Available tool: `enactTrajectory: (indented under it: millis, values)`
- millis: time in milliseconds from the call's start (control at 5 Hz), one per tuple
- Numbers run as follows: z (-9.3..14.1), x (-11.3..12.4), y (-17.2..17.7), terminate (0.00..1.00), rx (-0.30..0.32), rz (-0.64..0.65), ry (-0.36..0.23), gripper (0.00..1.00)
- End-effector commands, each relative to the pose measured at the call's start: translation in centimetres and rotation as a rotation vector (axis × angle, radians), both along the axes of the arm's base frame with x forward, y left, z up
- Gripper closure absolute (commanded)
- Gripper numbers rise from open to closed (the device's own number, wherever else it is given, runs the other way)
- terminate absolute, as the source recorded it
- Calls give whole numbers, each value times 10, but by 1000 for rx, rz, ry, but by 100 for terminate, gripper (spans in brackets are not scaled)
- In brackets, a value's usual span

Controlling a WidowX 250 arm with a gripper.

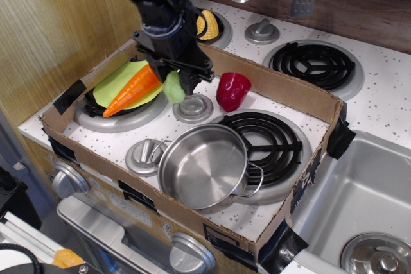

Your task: Take broccoli out of pan

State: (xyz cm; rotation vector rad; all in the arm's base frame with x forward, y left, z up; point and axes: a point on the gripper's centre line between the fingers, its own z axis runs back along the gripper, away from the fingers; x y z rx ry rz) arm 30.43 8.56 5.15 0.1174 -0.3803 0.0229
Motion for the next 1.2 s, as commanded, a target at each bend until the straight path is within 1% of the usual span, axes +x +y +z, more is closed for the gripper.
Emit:
enactTrajectory:
  millis: [0, 200, 400, 600, 800, 1000]
  values:
    - [-5, -8, 1, 0, -13, 18, -44, 100]
    - [-10, -10, 0, 0, -27, 15, -47, 100]
    - [-8, -10, -2, 0, -23, 0, -56, 0]
    - [5, -9, -5, 0, -5, -9, -60, 0]
    - [19, -11, -11, 0, 28, 9, -50, 0]
    - [46, -10, -19, 100, 96, 18, -35, 0]
